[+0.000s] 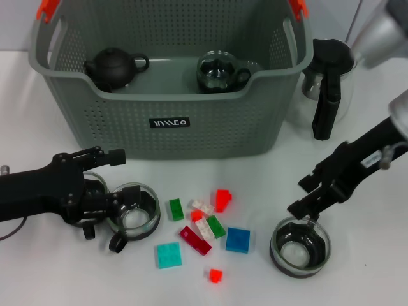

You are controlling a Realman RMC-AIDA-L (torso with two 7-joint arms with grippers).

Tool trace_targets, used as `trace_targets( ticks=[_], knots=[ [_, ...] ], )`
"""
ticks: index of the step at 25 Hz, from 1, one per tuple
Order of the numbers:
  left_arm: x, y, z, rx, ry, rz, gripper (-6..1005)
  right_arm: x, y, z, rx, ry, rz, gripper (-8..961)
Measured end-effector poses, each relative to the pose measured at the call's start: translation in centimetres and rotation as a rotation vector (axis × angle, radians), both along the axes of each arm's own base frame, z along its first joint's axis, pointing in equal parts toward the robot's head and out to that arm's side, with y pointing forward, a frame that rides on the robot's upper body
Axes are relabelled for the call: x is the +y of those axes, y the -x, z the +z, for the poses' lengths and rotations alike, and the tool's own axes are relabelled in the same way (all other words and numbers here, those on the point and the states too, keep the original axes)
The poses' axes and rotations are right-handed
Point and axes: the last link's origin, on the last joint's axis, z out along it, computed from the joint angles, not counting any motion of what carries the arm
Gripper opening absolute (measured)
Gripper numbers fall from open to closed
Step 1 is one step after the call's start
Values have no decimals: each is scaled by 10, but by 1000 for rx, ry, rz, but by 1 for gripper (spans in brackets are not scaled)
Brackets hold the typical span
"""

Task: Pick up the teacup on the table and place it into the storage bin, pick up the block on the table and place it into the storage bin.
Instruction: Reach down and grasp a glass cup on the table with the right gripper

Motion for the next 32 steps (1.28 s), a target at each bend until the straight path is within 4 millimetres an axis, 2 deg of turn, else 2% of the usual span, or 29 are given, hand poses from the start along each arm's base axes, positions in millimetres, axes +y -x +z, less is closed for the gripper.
trace_targets(
  ticks=[5,10,18,32],
  knots=[
    [0,1,0,5,-1,1,904,1,0,-21,-46,49,38,671],
    [-1,2,-1,5,-1,6,904,2,3,-23,-60,74,97,669],
    [-2,5,-1,-3,-14,32,904,7,-5,-19,-131,80,174,669],
    [-6,8,-2,-5,-17,47,904,7,-6,-51,-240,134,287,666]
  ],
)
